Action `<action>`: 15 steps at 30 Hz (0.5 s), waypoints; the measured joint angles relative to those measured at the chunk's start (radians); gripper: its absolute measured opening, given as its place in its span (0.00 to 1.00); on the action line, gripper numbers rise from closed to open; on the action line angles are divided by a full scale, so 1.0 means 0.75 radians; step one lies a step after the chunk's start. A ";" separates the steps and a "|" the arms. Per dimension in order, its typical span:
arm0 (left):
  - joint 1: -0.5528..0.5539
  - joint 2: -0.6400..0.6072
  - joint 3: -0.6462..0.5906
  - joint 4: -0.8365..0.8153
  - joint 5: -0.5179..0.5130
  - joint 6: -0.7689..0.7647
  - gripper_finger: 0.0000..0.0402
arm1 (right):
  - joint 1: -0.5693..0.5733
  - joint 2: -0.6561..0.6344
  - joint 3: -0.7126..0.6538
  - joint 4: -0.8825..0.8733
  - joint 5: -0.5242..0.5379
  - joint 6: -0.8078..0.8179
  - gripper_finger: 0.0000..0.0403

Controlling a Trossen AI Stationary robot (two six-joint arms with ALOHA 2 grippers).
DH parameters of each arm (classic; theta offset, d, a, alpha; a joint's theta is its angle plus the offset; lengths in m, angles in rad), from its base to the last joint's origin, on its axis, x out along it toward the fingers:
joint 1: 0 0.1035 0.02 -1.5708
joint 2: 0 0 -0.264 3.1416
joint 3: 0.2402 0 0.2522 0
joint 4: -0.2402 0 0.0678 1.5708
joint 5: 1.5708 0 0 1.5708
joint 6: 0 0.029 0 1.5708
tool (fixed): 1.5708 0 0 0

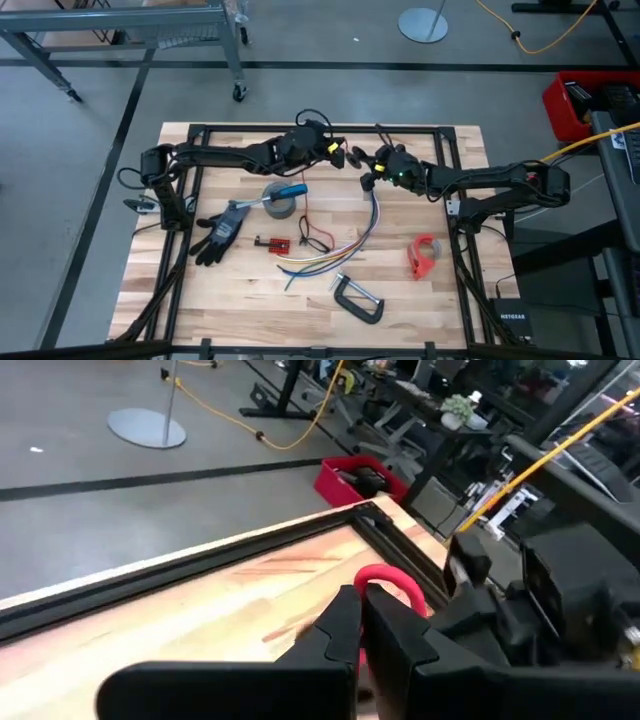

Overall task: Coil cords
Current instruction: Coil the red wire onto the spool

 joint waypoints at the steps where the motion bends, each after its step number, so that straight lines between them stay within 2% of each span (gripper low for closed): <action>1: -0.007 0.000 0.001 -0.013 -0.001 -0.010 0.00 | 0.000 0.000 0.000 -0.002 0.022 0.006 0.00; 8: -0.072 0.000 0.001 -0.027 0.001 -0.067 0.00 | 0.000 0.000 0.066 -0.002 0.083 0.045 0.00; 15: -0.070 0.000 0.001 0.011 0.001 -0.079 0.00 | 0.000 0.029 0.119 -0.001 0.013 0.056 0.00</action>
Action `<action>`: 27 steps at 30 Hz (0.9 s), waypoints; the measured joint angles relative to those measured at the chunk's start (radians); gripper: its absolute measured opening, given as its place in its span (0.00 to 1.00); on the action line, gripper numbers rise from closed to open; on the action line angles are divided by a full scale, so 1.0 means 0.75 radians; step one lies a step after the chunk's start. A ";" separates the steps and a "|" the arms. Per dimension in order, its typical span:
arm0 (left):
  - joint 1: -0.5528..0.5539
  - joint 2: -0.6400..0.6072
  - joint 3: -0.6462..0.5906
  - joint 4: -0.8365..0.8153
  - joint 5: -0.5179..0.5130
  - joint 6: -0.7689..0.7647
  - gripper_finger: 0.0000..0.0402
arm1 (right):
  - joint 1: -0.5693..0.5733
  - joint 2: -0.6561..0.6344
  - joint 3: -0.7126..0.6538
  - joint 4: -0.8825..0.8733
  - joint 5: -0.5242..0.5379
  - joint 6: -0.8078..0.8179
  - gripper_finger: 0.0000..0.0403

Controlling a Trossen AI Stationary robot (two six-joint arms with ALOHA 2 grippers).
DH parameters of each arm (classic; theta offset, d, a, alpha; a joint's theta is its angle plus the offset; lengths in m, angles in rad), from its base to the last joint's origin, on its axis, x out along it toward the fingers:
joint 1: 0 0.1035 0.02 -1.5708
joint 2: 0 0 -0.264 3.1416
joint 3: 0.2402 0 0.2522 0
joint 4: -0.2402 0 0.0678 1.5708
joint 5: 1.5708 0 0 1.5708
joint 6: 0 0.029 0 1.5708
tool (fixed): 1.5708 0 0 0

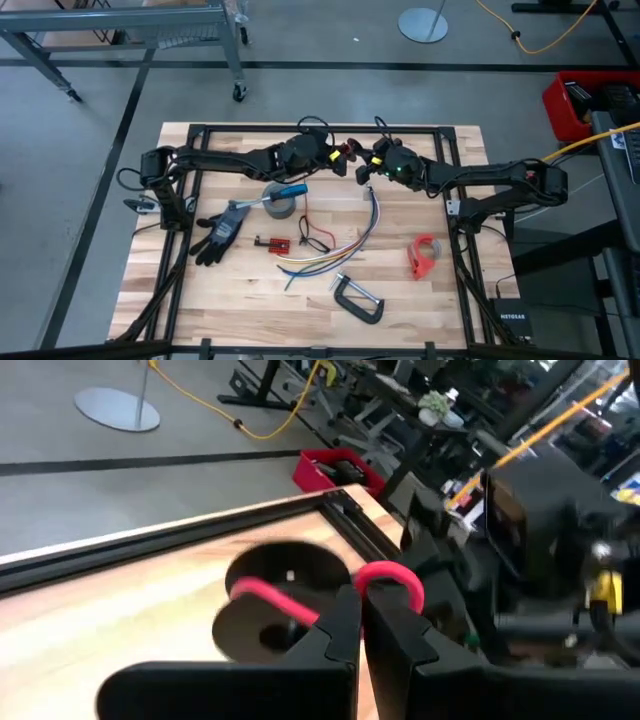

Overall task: Coil cords
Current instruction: Coil the red wire onto the spool

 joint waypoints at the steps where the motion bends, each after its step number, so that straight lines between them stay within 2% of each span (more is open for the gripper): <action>1: 0.001 0.000 0.000 -0.001 0.000 -0.003 0.00 | 0.000 0.013 0.004 0.000 -0.001 0.015 0.00; 7: 0.009 0.000 0.000 0.005 -0.002 0.039 0.00 | 0.016 0.134 0.056 0.005 -0.120 0.025 0.00; 14: 0.022 0.000 -0.001 -0.022 -0.009 0.027 0.00 | 0.064 0.254 0.108 0.018 -0.102 0.025 0.00; 27: -0.081 -0.002 -0.001 -0.118 -0.009 0.043 0.00 | 0.039 0.264 0.193 0.020 -0.070 0.018 0.00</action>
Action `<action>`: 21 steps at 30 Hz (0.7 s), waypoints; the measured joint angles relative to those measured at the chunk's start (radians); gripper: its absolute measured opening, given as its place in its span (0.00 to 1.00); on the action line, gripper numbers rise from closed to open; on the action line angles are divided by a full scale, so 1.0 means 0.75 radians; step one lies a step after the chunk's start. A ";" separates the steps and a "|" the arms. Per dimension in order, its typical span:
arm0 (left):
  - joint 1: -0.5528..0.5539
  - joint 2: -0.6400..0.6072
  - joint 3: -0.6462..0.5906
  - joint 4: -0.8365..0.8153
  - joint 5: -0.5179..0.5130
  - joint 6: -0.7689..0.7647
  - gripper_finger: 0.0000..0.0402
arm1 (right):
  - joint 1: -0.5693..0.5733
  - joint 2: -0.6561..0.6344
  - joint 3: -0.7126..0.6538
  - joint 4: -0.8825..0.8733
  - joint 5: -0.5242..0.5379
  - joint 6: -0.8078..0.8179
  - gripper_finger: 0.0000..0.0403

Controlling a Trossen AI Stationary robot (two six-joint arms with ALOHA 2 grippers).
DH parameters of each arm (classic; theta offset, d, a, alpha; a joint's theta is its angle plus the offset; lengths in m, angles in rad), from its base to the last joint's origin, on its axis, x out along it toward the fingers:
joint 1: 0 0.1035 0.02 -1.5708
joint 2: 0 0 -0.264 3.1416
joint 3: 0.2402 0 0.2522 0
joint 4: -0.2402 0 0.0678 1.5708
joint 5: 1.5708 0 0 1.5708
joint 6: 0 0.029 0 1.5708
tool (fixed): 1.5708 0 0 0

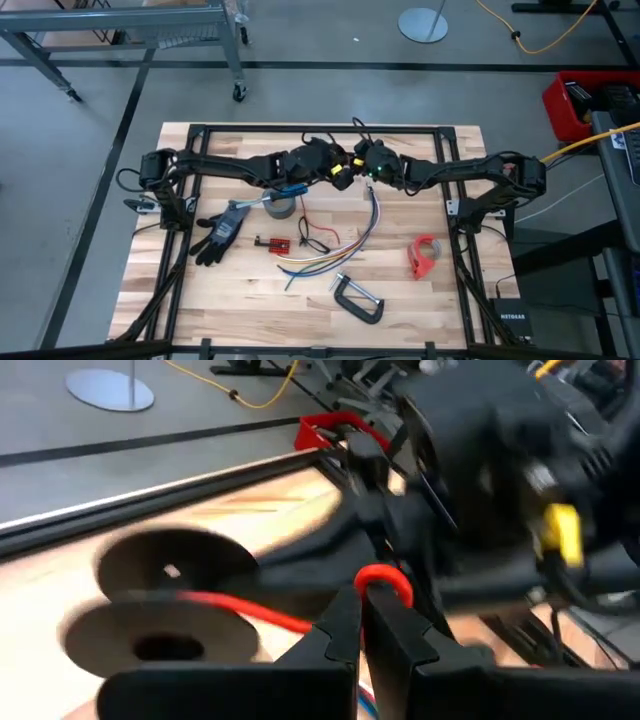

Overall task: Coil cords
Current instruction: Coil the red wire onto the spool

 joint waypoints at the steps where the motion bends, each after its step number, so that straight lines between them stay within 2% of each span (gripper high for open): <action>1: -0.007 0.000 0.000 -0.001 0.000 0.000 0.00 | -0.006 0.000 0.001 0.003 -0.001 0.000 0.00; 5: -0.022 0.000 0.000 -0.030 -0.006 0.011 0.00 | -0.025 0.000 0.001 0.000 -0.003 -0.002 0.00; 11: -0.045 0.000 0.000 -0.137 -0.060 0.036 0.00 | -0.052 -0.013 0.001 -0.008 -0.090 -0.003 0.00; 21: -0.101 -0.001 -0.001 -0.182 -0.131 0.044 0.00 | -0.062 -0.023 0.001 0.059 -0.126 -0.003 0.00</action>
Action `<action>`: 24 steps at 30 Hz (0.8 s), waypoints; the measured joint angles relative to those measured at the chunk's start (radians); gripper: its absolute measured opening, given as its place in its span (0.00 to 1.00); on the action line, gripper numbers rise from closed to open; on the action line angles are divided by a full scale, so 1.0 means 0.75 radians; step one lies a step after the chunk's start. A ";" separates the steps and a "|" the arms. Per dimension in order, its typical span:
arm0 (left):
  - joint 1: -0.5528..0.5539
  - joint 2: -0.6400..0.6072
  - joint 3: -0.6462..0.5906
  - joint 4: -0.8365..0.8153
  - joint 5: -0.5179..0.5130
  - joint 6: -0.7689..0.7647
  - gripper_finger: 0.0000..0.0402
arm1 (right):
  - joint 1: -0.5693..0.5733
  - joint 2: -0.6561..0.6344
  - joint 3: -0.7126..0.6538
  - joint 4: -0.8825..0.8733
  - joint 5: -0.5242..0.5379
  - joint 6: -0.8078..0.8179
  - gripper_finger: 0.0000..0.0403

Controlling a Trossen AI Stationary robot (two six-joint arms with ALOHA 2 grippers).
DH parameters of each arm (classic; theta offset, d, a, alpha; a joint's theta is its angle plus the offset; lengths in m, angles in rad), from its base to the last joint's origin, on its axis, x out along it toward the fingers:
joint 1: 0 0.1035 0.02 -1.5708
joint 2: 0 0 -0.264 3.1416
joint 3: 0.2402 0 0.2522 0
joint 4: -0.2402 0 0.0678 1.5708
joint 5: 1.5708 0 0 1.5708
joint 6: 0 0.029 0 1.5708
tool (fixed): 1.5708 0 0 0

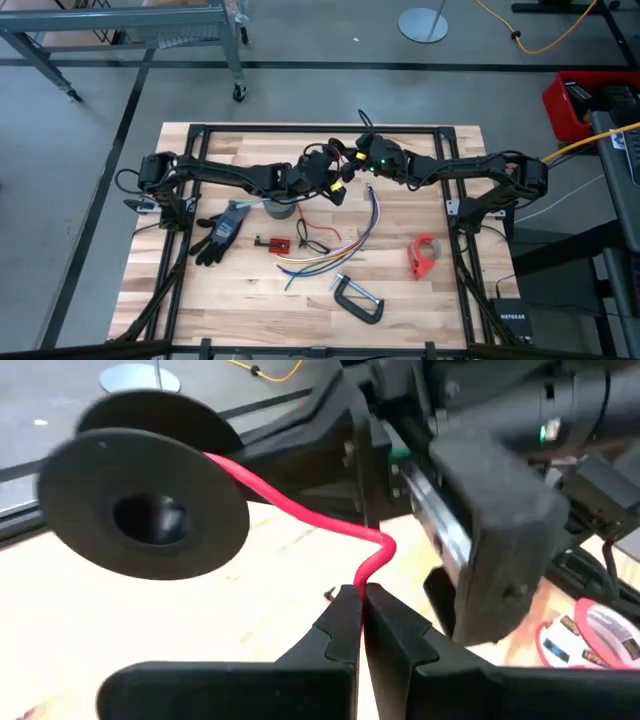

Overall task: Coil cords
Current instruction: Coil the red wire onto the spool

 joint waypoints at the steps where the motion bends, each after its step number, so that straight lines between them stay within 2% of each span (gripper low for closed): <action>1: -0.005 0.000 0.000 -0.001 -0.009 0.000 0.00 | 0.000 0.000 0.000 0.012 -0.013 0.000 0.00; 5: -0.027 0.000 0.000 0.001 -0.034 0.035 0.00 | 0.000 -0.019 0.000 0.048 -0.055 0.000 0.00; 12: -0.086 0.000 -0.001 -0.001 -0.231 0.104 0.00 | -0.027 -0.067 0.000 0.043 -0.183 -0.001 0.00; 24: -0.161 0.000 -0.001 -0.028 -0.429 0.189 0.00 | -0.061 -0.172 -0.001 0.034 -0.428 -0.018 0.00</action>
